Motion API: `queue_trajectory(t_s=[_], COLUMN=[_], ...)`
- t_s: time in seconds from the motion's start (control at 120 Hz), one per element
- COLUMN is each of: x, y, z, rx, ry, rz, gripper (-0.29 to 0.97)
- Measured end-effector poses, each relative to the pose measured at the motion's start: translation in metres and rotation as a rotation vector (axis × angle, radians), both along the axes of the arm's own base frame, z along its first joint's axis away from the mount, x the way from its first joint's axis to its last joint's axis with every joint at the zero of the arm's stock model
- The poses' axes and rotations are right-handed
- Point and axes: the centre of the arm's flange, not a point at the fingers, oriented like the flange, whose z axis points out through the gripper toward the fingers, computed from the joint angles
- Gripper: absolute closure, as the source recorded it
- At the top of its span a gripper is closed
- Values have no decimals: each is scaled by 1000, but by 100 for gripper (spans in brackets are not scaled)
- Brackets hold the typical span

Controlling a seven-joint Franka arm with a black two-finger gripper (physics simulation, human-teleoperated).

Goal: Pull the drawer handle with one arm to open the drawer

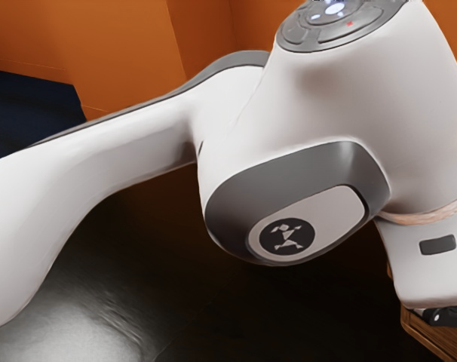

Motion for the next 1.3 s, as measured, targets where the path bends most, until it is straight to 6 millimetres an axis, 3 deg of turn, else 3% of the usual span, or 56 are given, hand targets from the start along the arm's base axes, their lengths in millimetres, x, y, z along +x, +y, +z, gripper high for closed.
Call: queue_trajectory(t_s=[1.3], x=[-37], y=[11], z=[3], rx=[10], ry=[-31], rz=[30], gripper=[62])
